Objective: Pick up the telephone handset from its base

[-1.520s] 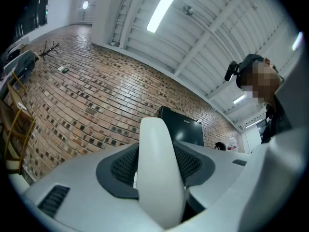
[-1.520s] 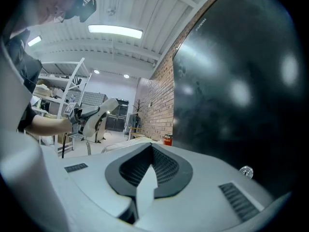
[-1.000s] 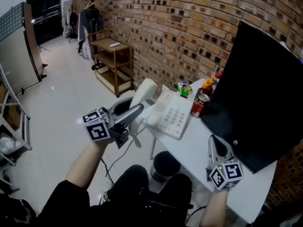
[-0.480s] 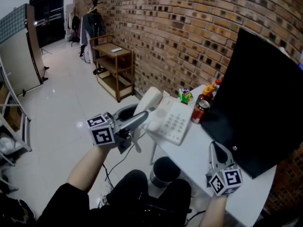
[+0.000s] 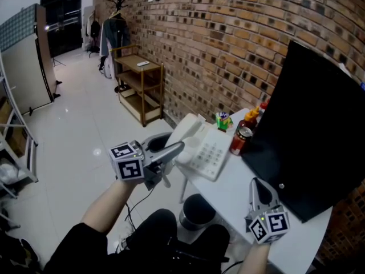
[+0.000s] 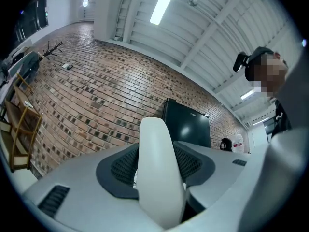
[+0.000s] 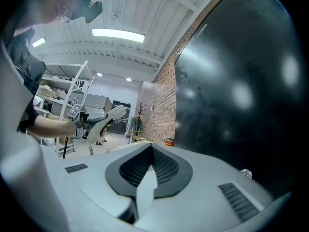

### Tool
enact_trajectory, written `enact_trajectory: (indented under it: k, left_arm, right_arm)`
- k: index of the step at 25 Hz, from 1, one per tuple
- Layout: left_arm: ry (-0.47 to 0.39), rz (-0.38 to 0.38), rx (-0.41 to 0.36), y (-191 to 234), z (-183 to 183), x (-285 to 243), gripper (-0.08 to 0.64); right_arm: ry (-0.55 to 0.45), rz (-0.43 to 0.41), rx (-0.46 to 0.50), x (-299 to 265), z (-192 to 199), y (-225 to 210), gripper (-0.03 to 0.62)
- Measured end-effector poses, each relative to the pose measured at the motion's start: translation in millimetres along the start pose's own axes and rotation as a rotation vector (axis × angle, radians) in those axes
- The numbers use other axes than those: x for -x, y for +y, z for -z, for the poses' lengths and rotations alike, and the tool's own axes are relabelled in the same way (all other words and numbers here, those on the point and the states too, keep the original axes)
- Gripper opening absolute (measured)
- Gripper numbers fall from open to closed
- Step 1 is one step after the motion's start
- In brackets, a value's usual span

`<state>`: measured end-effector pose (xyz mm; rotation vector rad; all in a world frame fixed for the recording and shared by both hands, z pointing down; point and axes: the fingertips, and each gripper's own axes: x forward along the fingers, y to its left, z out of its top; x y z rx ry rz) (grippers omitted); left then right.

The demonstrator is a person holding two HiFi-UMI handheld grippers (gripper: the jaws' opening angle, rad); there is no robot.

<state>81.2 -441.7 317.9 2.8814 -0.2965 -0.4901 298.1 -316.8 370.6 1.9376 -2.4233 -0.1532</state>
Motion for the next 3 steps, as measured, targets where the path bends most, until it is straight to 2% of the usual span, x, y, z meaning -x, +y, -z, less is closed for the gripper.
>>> enact_trajectory:
  k: [3]
  left_arm:
    - [0.002,0.0,0.001,1.8,-0.2,1.4,0.222]
  right_arm:
    - [-0.002,-0.003,0.001,-0.5,-1.1,1.3,0.006]
